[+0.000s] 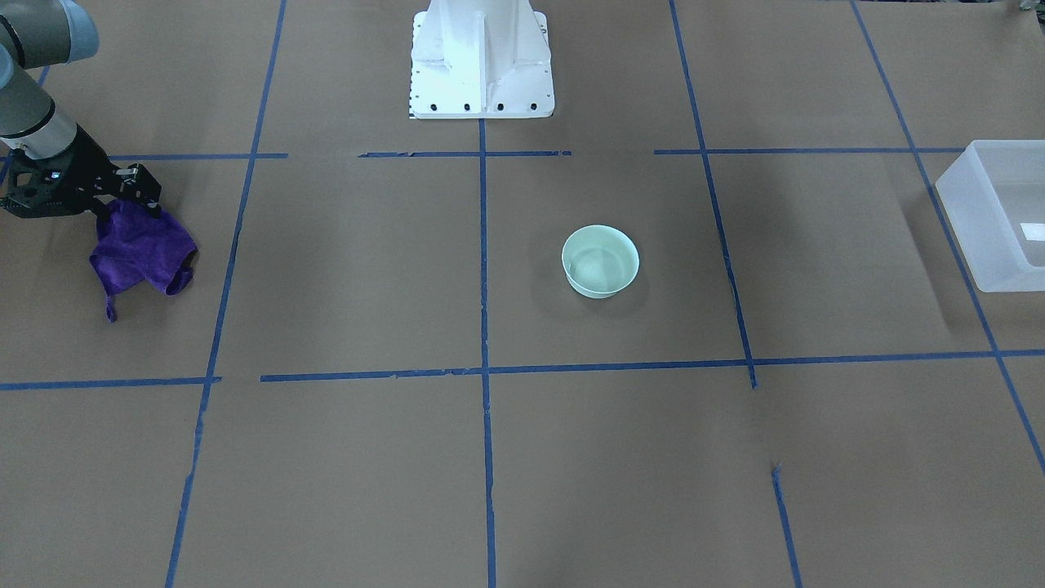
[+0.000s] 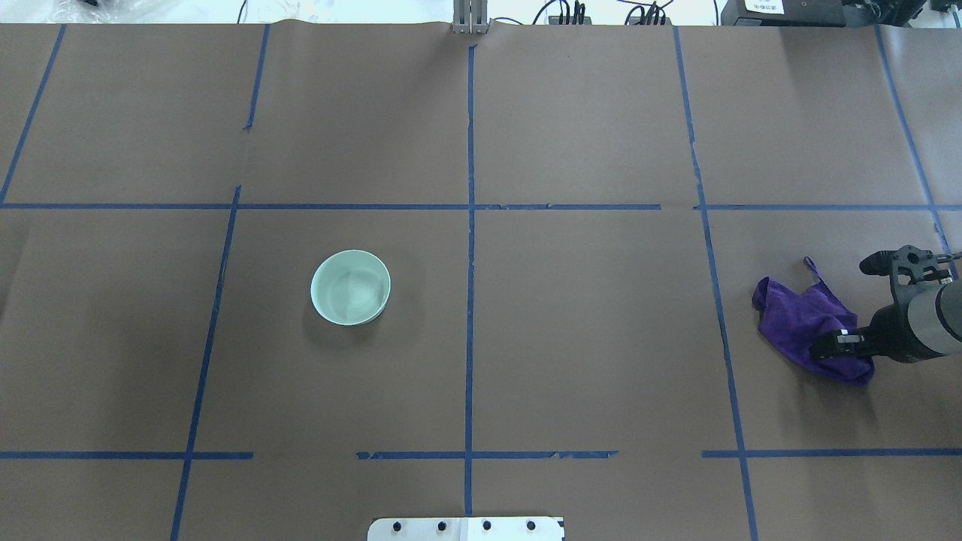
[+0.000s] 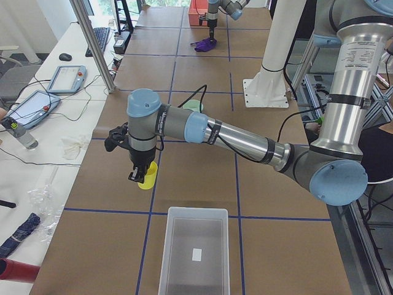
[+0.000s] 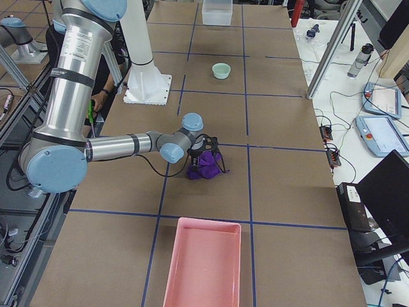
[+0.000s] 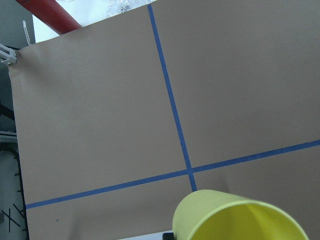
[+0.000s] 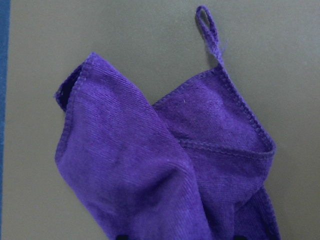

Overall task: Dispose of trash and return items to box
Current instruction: 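Lift the purple cloth with the right gripper while the left carries the cup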

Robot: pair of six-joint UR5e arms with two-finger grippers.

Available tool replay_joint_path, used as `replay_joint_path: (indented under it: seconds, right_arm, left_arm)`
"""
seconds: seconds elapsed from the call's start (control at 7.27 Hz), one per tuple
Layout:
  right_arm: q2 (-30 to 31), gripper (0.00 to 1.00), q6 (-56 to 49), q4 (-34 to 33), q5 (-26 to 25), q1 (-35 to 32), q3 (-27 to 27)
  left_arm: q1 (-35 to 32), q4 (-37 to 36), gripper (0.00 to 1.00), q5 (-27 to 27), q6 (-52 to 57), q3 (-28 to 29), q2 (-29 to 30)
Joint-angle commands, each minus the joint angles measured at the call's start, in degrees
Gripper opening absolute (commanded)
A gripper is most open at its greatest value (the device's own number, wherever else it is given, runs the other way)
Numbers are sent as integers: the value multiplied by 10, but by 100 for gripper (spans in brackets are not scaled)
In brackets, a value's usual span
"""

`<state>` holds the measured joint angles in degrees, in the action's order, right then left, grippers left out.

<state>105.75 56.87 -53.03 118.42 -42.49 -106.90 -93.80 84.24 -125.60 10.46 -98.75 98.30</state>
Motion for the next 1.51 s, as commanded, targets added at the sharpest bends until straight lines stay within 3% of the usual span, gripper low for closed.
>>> replay_joint_path:
  seconds: [0.0,0.41,0.69,0.96,1.1,1.38]
  right_arm:
    - [0,0,0,-6,1,-2,-3]
    - [7,0,-11,-7,30,-44,-26]
    - [12,0,-11,-9,81,-102,-50]
    - [19,0,-25,-21,88,-137,-68]
    - [19,0,-58,-81,87,-152,-105]
    - [13,0,-172,-250,88,-214,-180]
  left_arm:
    - [-20,24,0,6,21,40,-3]
    - [-22,97,0,26,52,126,-19]
    - [-22,103,0,22,47,111,-79]
    - [-21,160,0,14,4,108,-130]
    - [-15,202,0,-3,-20,109,-159]
    - [31,215,0,-54,-53,109,-169]
